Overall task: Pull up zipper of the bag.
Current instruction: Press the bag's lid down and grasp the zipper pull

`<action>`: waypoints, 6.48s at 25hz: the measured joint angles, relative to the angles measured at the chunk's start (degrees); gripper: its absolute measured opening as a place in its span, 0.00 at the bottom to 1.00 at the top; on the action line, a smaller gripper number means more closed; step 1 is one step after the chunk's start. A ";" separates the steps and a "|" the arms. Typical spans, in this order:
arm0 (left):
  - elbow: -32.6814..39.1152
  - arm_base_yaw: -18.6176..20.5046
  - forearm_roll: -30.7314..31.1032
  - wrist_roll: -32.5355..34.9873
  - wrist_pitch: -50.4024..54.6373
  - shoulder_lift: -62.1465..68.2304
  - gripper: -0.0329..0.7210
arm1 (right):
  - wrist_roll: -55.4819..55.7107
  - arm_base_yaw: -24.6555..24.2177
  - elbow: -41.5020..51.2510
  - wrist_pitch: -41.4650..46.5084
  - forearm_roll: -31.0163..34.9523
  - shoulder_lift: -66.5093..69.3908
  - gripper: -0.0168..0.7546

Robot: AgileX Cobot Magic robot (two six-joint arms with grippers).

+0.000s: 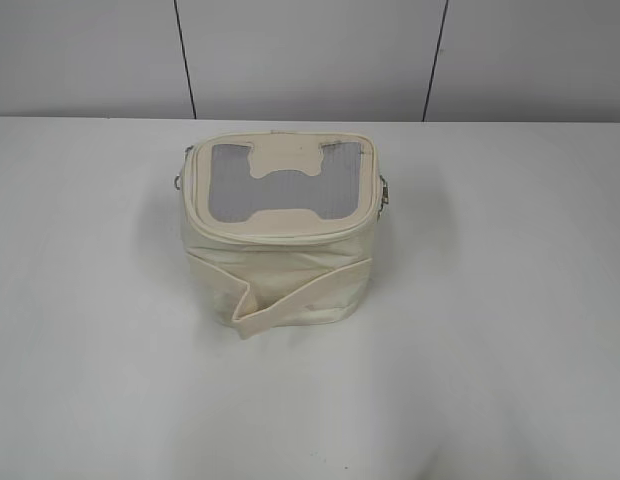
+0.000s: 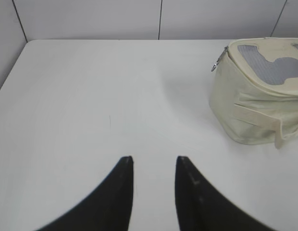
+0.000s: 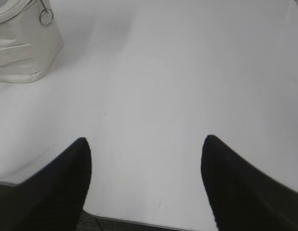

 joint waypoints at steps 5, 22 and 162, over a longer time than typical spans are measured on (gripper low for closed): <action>0.00 0.00 0.00 0.00 0.00 0.00 0.36 | 0.00 0.00 0.00 0.00 0.00 0.00 0.75; 0.00 0.00 0.00 0.00 0.00 0.00 0.36 | 0.00 0.00 0.00 0.00 0.00 0.00 0.75; -9.85 -29.97 -47.07 75.85 -36.18 84.11 0.06 | -33.48 18.85 -103.82 8.10 43.73 144.68 0.08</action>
